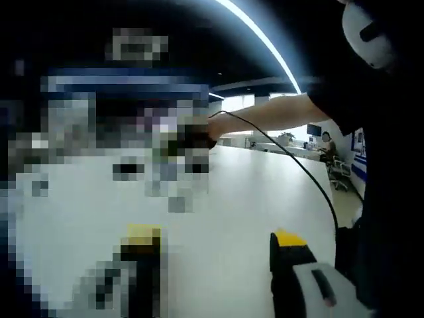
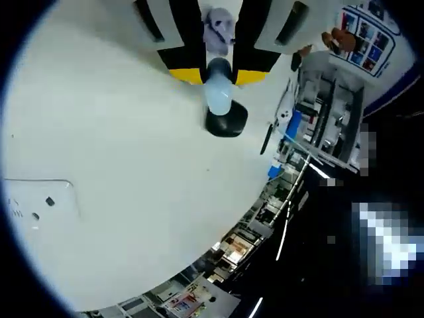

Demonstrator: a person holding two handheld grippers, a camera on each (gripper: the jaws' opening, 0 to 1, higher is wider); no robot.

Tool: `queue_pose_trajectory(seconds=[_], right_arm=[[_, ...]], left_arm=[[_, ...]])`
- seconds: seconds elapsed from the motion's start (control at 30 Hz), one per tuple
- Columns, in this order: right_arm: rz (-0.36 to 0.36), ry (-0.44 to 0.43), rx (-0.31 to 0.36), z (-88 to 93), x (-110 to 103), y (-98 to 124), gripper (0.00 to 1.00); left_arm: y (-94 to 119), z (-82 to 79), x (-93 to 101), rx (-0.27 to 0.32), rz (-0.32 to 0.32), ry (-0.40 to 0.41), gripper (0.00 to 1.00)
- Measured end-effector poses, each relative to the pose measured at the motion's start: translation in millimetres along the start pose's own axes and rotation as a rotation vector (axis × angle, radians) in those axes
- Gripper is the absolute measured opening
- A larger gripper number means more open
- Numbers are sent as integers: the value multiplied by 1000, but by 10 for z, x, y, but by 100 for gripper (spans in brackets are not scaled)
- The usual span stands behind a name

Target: Pick up the earbuds from the table and place the earbuds into the earbud case

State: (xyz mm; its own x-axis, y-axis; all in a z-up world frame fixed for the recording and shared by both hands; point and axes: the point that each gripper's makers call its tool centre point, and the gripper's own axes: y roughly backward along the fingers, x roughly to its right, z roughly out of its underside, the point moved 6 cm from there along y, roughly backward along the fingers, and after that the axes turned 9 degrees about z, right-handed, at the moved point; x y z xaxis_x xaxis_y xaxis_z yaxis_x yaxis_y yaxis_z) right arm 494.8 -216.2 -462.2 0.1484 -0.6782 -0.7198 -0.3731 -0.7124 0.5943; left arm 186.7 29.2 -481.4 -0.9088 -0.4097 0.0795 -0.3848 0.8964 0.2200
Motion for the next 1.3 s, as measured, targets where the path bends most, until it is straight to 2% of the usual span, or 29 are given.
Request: queue_pose_trajectory(seconds=[0.1,0.23,0.47,0.53,0.63,0.7,0.8,0.97,1.3], right_arm=[[5,-37,-10,-64,47,-25,15],[23,-66,-61,-66,98,-56,15],[30,-81,-35,-155,104,-60,15],[34,-59,-36,-147,90,-66,15],[26,-106,-93,-93,77,-71,15],[19,-171,-109,-85,82,-74,15],[9,-178,-114,-84,110,-75,15],[39,-65,-87,-87,121,-61,19],[47,-49,-79,-114,138,-4,25]], left_arm=[[-3,6,5,-6,6,1,67],[-6,6,4,-5,8,6,66],[-22,28,22,-28,22,0,65],[-23,33,29,-32,28,-2,65],[-25,39,35,-39,32,-3,65],[-26,41,39,-41,37,-1,65],[-23,40,38,-40,39,2,65],[-22,47,44,-48,43,1,65],[-30,61,47,-62,46,-1,65]])
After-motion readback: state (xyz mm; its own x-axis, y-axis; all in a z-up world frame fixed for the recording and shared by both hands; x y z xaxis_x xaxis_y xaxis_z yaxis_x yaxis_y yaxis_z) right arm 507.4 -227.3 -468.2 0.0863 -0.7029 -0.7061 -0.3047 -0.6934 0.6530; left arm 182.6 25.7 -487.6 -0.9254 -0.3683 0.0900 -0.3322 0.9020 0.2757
